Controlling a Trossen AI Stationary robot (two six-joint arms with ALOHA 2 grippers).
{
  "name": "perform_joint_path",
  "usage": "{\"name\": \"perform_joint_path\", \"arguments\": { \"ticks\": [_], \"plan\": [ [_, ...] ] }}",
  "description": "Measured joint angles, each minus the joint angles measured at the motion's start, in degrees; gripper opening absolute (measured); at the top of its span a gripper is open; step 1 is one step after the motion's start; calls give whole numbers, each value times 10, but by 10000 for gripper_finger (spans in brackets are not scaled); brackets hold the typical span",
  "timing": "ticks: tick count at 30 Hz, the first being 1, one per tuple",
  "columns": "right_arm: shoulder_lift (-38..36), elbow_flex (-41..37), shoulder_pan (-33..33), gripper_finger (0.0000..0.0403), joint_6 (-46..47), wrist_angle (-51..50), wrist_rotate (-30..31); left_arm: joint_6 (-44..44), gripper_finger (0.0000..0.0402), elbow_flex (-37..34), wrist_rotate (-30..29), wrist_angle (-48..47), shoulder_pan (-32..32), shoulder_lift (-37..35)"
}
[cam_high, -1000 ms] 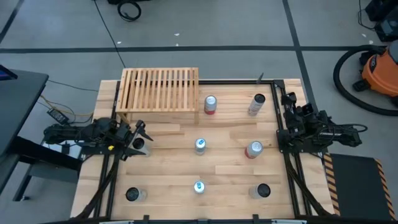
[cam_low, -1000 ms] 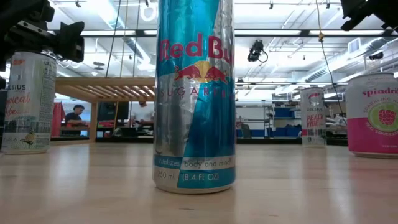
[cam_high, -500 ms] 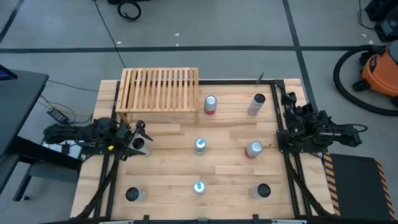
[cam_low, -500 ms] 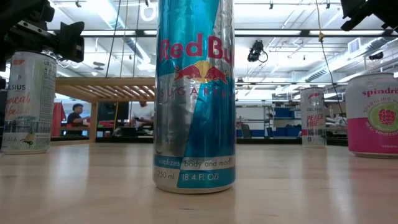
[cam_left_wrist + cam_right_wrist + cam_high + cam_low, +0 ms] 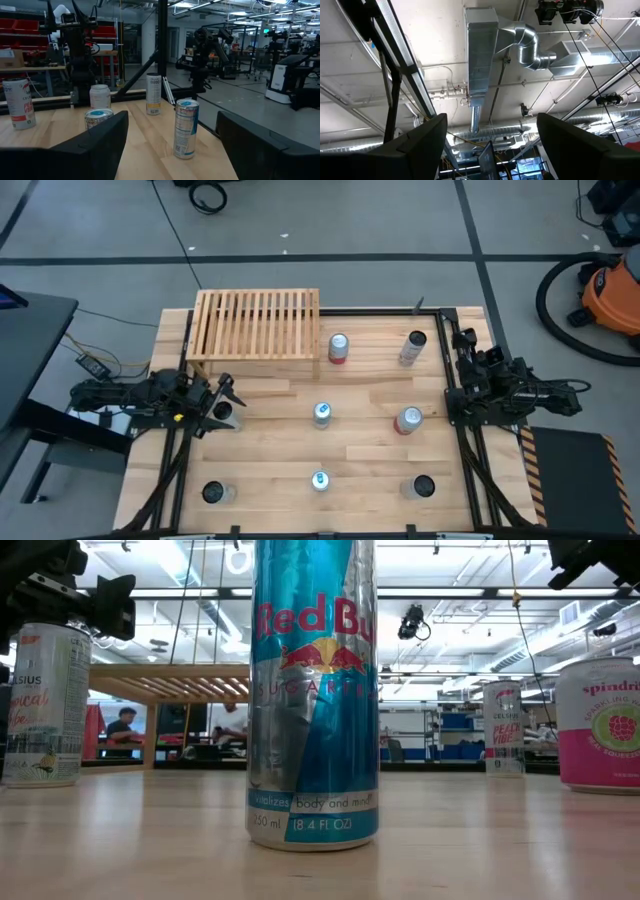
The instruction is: Place canned beverage on shelf
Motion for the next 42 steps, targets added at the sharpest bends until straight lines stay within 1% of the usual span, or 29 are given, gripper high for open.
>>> {"name": "perform_joint_path", "arguments": {
  "ticks": [23, 31, 37, 42],
  "plan": [
    [0, 0, 0, 317, 0, 1, 0, 0, 314, 0, 0, 0, 0, 0],
    [0, 0, 0, 317, 1, 28, 4, 0, 314, 0, 0, 10, 0, 0],
    [0, 0, 0, 317, 25, 27, -11, 0, 314, 0, 0, 10, 0, 0],
    [0, 0, 0, 317, 25, 24, -6, 10, 314, 0, -2, 12, 0, 0]
  ]
}}
